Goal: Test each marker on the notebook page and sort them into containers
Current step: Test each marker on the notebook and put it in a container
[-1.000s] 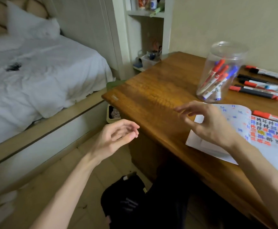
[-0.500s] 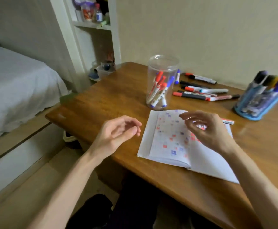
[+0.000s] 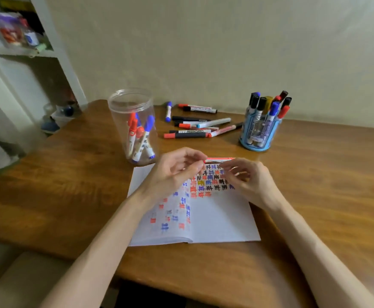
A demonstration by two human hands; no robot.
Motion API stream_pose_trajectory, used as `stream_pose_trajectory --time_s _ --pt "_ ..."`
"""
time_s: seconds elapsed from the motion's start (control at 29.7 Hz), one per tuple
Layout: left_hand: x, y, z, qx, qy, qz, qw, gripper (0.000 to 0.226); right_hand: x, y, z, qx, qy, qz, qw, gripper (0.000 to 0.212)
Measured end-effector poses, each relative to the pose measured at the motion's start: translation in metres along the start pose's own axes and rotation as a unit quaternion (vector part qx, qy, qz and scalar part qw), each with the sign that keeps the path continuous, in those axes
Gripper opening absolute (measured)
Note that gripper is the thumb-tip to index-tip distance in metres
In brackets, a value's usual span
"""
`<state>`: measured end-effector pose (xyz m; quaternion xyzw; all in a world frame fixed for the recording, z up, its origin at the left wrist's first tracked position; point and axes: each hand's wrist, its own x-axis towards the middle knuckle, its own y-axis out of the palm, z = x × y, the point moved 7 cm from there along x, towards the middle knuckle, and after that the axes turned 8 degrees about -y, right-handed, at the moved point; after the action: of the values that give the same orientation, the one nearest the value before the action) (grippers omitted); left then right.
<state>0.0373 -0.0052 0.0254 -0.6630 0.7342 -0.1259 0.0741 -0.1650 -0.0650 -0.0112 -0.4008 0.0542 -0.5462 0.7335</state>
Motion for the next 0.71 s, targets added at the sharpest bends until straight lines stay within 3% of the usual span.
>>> stream_pose_trajectory --time_s 0.2,0.4,0.57,0.64,0.71 --pt "0.05 0.008 0.009 0.163 -0.005 -0.038 0.986 0.021 0.001 -0.009 -0.001 -0.002 0.018 -0.011 1.0 0.019" --pt "0.082 0.006 0.036 0.446 -0.043 -0.092 0.889 0.042 0.001 -0.009 -0.005 -0.019 0.031 -0.015 0.999 0.021" --pt "0.081 0.005 0.037 0.448 -0.005 -0.137 0.883 0.023 0.001 -0.004 -0.005 -0.045 0.042 -0.013 0.998 0.019" --pt "0.077 0.004 0.032 0.404 0.016 -0.154 0.902 0.019 0.0 -0.001 -0.005 -0.036 0.06 -0.017 0.997 0.02" --pt "0.071 0.003 0.024 0.33 0.022 -0.157 0.931 0.018 -0.003 0.003 -0.005 0.047 0.102 -0.031 0.993 0.027"
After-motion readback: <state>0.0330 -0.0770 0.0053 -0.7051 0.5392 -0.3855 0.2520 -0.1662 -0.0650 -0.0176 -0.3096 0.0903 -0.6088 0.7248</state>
